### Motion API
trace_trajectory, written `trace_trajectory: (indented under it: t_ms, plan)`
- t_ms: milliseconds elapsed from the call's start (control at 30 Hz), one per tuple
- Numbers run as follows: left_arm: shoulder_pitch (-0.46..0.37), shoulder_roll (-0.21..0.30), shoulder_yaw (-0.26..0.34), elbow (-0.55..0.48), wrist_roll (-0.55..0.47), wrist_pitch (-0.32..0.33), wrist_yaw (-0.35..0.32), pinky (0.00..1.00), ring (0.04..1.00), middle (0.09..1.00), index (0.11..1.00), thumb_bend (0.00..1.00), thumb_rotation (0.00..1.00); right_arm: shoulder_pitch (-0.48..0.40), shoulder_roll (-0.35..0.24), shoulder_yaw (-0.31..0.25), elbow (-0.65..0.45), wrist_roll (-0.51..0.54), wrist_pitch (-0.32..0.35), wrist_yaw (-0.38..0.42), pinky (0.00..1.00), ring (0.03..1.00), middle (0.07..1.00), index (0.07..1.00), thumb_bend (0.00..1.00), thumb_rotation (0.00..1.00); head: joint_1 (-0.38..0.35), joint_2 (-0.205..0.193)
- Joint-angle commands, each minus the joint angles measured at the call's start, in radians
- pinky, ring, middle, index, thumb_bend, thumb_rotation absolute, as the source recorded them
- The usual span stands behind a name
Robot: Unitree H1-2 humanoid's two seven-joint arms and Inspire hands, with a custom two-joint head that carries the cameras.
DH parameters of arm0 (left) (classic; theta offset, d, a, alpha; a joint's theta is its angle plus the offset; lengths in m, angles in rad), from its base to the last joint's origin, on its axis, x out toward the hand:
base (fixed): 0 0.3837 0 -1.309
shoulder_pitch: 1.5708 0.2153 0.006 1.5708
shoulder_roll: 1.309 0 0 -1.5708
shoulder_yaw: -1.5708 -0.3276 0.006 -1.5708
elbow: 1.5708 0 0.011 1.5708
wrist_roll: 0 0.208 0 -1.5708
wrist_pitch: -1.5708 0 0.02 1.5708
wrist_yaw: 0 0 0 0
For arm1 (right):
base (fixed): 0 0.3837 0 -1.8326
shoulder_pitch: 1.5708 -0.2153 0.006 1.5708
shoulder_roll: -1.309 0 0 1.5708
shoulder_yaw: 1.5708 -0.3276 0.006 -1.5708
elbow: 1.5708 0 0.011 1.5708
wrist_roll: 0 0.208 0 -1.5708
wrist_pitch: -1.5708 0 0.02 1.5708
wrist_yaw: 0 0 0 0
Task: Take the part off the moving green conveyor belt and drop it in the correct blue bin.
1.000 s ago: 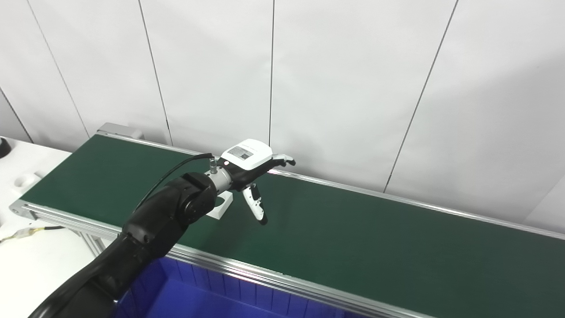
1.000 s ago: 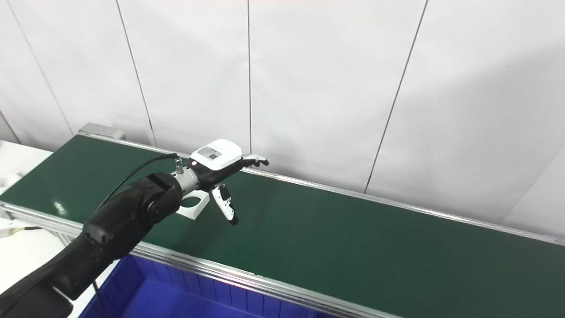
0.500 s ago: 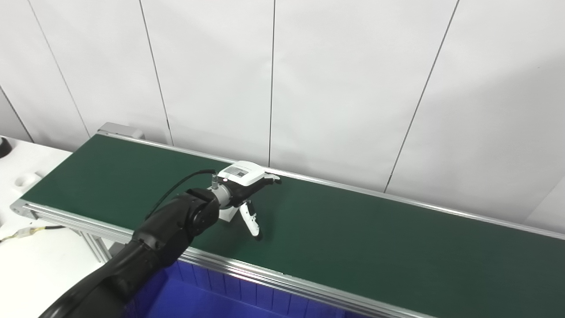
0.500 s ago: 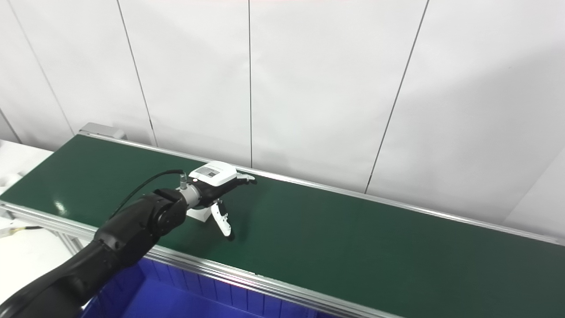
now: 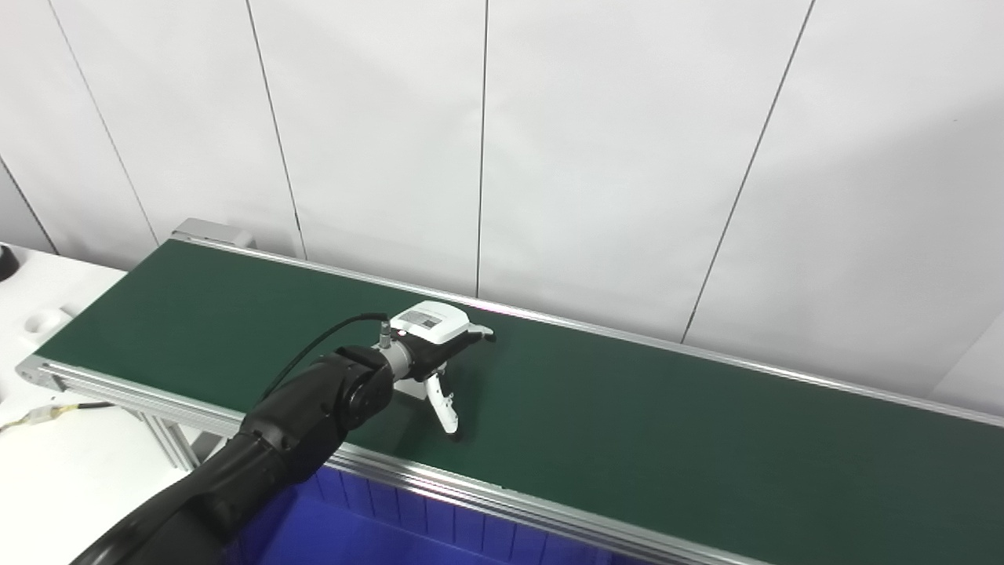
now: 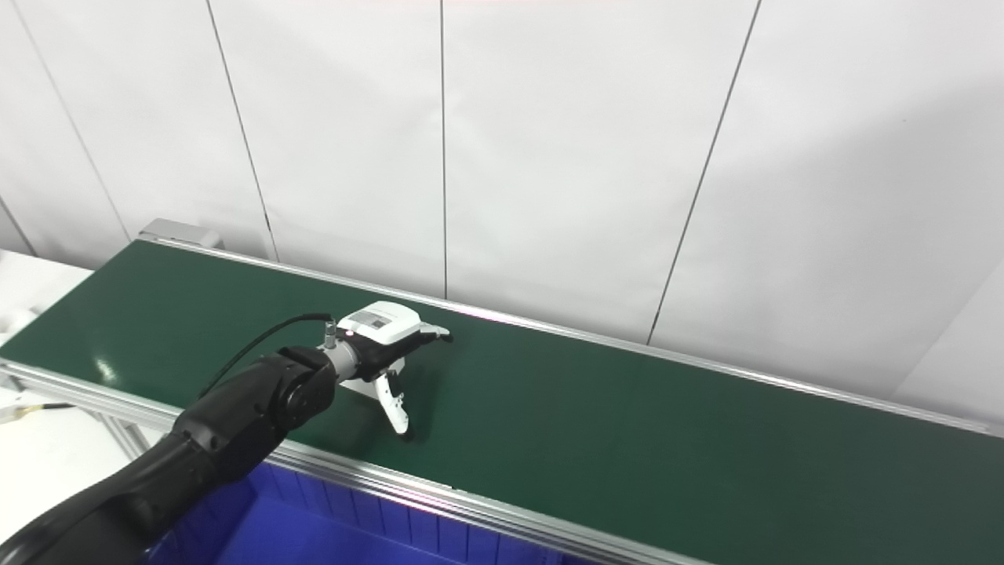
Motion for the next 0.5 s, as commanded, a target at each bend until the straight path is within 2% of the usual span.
trace_trajectory:
  t_ms: [0, 300, 467]
  plan:
    - [-0.065, 0.017, 0.006, -0.018, -0.012, -0.007, 0.002, 0.86, 0.878, 0.903, 0.896, 1.0, 0.34, 0.001, -0.001, -0.002, -0.035, 0.004, -0.05, 0.003, 0.91, 0.956, 0.986, 0.988, 0.93, 0.94, 0.0, 0.001]
    - [-0.113, 0.039, -0.042, -0.008, 0.013, -0.027, -0.048, 0.87, 0.882, 0.896, 0.902, 1.0, 0.34, 0.003, -0.002, -0.001, -0.041, 0.0, -0.05, 0.005, 0.9, 0.957, 0.987, 0.987, 0.93, 0.95, -0.002, 0.004]
    - [-0.131, 0.039, -0.062, 0.01, 0.016, -0.05, -0.043, 0.87, 0.882, 0.891, 0.901, 1.0, 0.36, 0.005, -0.001, -0.001, -0.048, 0.001, -0.05, 0.007, 0.9, 0.954, 0.985, 0.986, 0.92, 0.95, -0.006, 0.006]
